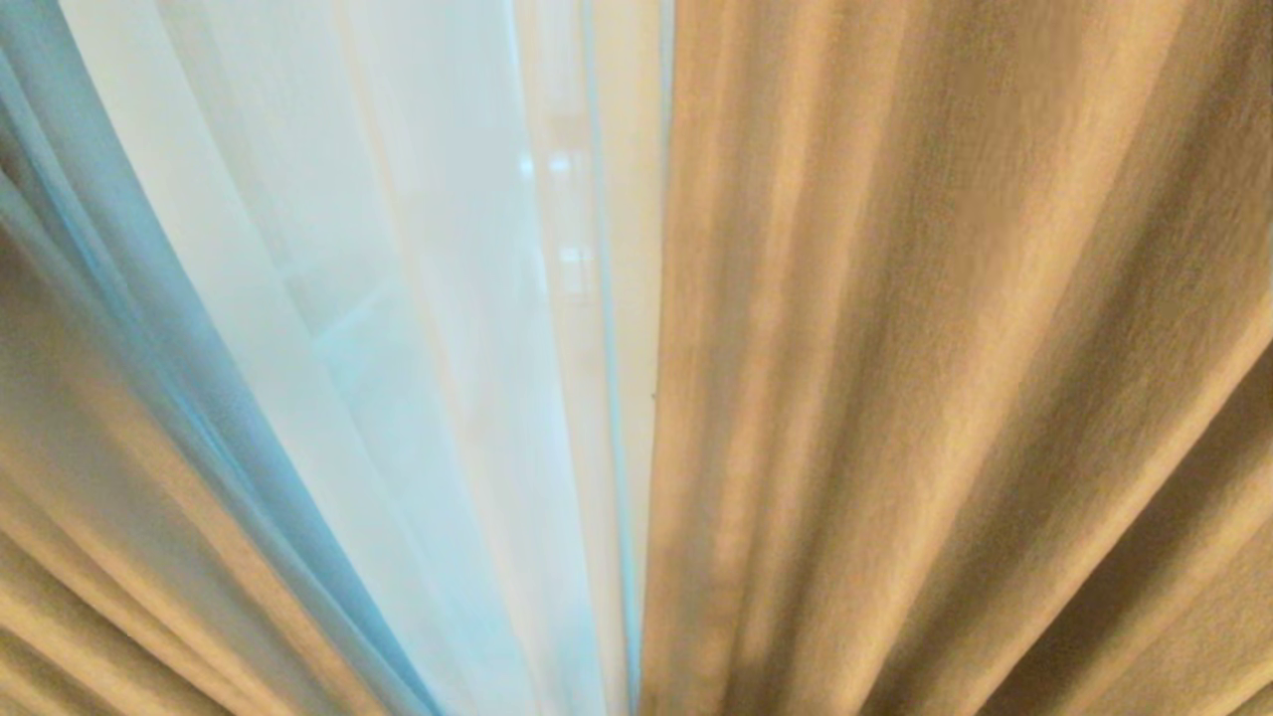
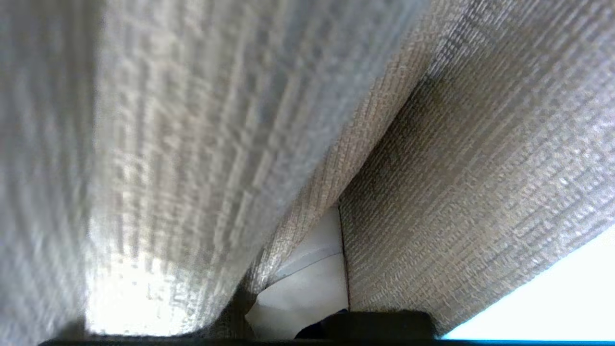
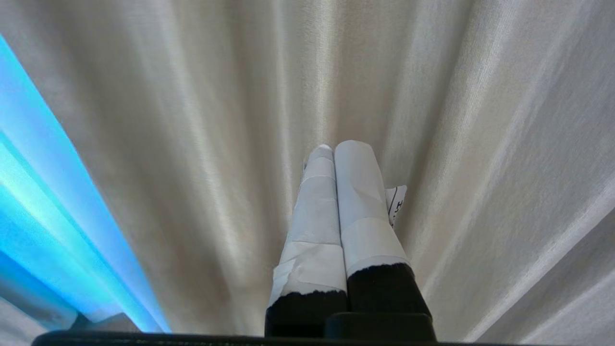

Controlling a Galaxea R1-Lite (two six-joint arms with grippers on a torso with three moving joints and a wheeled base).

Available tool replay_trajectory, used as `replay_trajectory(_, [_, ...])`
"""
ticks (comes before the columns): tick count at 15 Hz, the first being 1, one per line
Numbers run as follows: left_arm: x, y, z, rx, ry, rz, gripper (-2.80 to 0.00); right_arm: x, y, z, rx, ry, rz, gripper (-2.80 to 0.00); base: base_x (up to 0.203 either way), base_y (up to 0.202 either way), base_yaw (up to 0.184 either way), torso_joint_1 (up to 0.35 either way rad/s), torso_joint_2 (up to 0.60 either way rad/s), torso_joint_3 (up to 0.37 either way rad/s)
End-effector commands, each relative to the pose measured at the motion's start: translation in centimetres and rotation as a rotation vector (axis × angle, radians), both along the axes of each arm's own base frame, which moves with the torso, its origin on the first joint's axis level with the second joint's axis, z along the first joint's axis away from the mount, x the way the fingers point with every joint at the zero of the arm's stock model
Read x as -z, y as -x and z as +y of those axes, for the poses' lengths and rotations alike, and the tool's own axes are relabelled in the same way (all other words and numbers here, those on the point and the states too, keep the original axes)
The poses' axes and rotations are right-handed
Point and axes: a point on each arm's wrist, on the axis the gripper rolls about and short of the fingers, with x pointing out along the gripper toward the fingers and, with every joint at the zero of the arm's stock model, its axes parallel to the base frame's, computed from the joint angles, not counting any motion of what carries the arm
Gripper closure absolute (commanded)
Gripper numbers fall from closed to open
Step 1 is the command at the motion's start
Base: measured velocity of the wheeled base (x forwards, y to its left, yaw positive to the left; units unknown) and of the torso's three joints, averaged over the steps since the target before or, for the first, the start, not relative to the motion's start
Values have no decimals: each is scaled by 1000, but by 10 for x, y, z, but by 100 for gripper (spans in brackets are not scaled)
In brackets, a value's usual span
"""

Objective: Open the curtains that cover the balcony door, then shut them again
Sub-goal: Pull the outer curtains open on both sides

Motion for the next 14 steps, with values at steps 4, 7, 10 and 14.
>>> replay_trajectory(4, [8, -6, 4, 5, 17, 22, 0, 0, 0, 0, 0, 0, 0, 0, 0, 0, 0, 0, 0, 0])
replay_trajectory(7, [5, -6, 3, 6, 4, 13, 0, 0, 0, 0, -1, 0, -1, 0, 0, 0, 0, 0, 0, 0])
replay_trajectory(10, [1, -5, 2, 6, -23, -22, 0, 0, 0, 0, -2, 0, -2, 0, 0, 0, 0, 0, 0, 0])
replay_trajectory(14, [-5, -1, -1, 7, -39, -38, 0, 0, 0, 0, -1, 0, 0, 0, 0, 0, 0, 0, 0, 0])
